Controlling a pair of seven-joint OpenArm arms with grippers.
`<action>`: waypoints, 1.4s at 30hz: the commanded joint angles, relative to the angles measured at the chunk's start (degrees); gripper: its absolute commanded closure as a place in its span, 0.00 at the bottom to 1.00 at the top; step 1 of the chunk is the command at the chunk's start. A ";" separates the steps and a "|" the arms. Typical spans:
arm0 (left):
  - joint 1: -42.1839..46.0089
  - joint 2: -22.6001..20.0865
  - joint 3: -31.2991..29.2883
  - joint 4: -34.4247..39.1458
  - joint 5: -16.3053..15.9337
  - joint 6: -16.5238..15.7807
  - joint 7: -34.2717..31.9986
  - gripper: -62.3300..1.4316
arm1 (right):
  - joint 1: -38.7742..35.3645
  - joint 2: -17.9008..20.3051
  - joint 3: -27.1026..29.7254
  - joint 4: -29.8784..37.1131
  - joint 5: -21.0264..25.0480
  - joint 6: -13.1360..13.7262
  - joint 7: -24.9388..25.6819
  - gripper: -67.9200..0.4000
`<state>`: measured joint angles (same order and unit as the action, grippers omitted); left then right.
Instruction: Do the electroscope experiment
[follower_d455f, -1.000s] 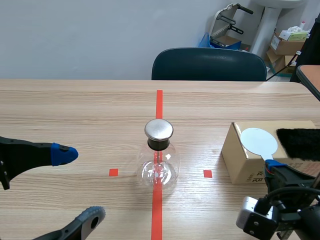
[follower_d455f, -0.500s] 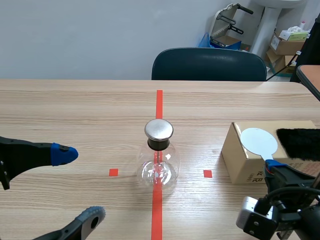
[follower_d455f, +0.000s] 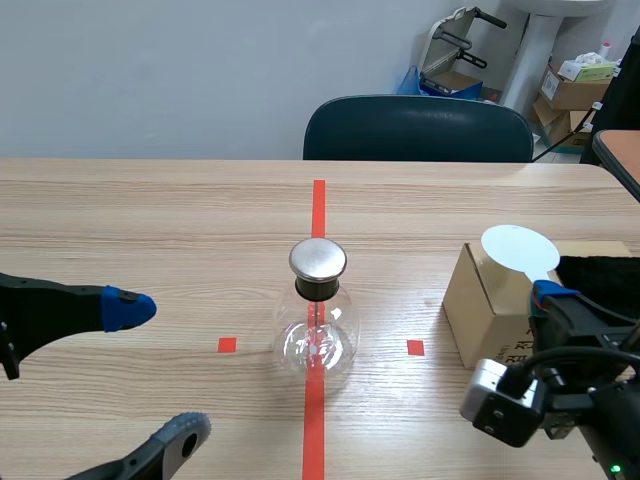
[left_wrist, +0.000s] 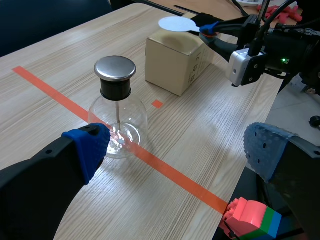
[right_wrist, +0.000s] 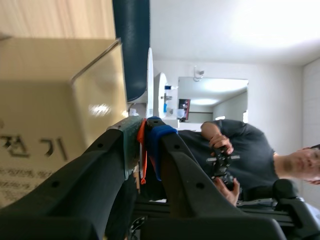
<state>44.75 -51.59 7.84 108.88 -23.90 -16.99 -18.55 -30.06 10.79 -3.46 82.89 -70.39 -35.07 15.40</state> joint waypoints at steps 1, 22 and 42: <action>-0.17 0.28 -0.13 1.31 -0.35 -0.28 -0.94 0.08 | 0.57 1.99 -1.66 1.55 -0.15 -1.68 -1.97 0.98; -2.49 0.28 0.31 0.83 -0.35 5.92 3.43 0.15 | 5.46 8.81 -24.81 1.66 -8.85 -7.61 -30.27 0.98; -23.10 3.69 20.37 -14.34 -0.33 11.65 5.99 0.94 | 8.33 11.91 -36.17 1.64 -13.05 -8.44 -41.64 0.98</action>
<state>21.80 -48.47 28.14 93.91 -23.92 -5.74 -11.81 -22.70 22.06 -40.03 83.94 -83.11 -41.36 -25.80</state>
